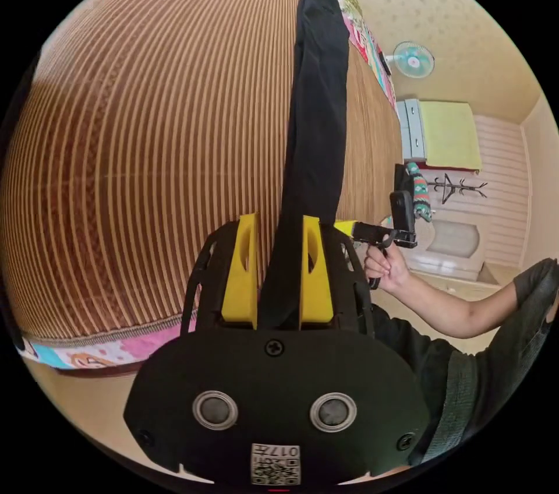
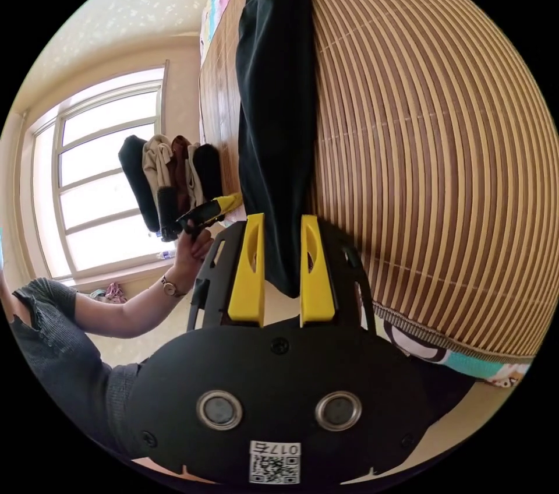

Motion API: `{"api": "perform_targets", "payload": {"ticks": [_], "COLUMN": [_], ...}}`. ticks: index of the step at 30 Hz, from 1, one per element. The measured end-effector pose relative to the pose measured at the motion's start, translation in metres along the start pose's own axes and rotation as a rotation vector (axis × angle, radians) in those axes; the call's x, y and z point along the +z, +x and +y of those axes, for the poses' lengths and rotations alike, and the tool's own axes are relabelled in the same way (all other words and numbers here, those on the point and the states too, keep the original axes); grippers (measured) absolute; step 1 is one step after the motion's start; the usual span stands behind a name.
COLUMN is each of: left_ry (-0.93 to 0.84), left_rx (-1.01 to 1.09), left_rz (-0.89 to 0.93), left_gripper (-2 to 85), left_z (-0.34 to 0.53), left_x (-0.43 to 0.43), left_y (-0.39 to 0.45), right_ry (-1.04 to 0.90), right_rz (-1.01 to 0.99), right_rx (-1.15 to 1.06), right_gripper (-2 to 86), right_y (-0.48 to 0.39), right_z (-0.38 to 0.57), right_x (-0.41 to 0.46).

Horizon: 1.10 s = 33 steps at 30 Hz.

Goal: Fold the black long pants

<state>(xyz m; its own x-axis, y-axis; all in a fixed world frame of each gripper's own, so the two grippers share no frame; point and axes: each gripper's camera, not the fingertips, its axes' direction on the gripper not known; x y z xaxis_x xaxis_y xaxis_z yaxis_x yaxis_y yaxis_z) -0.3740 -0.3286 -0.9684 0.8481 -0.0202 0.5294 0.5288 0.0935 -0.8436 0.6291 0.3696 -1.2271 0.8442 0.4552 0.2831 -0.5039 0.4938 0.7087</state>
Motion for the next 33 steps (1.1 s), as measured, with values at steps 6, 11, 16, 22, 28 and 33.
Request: {"api": "perform_targets", "payload": {"ticks": [6, 11, 16, 22, 28, 33], "left_ry": [-0.002, -0.233, -0.081, 0.166, 0.143, -0.034], "left_rx": [-0.065, -0.057, -0.016, -0.026, 0.006, -0.074], "left_rz": [0.136, 0.193, 0.296, 0.314, 0.281, 0.251], "left_gripper": [3.1, 3.3, 8.3, 12.8, 13.5, 4.6], "left_z": [0.063, 0.101, 0.085, -0.005, -0.096, -0.103], "left_x": [0.037, 0.085, 0.072, 0.042, 0.051, 0.081], "left_y": [0.027, 0.067, 0.074, 0.054, 0.072, 0.08], "right_ry": [-0.023, -0.112, -0.118, 0.167, 0.223, 0.086], "right_rz": [-0.003, 0.2, 0.191, -0.029, -0.092, -0.106], "right_rx": [-0.044, -0.082, -0.011, -0.016, -0.066, -0.009], "right_gripper": [3.6, 3.9, 8.5, 13.4, 15.8, 7.6], "right_y": [0.002, 0.01, 0.048, 0.089, 0.108, 0.117], "right_z": [0.013, 0.06, 0.079, 0.024, -0.078, -0.116], "right_x": [-0.011, -0.031, -0.056, -0.119, -0.136, -0.11]}}
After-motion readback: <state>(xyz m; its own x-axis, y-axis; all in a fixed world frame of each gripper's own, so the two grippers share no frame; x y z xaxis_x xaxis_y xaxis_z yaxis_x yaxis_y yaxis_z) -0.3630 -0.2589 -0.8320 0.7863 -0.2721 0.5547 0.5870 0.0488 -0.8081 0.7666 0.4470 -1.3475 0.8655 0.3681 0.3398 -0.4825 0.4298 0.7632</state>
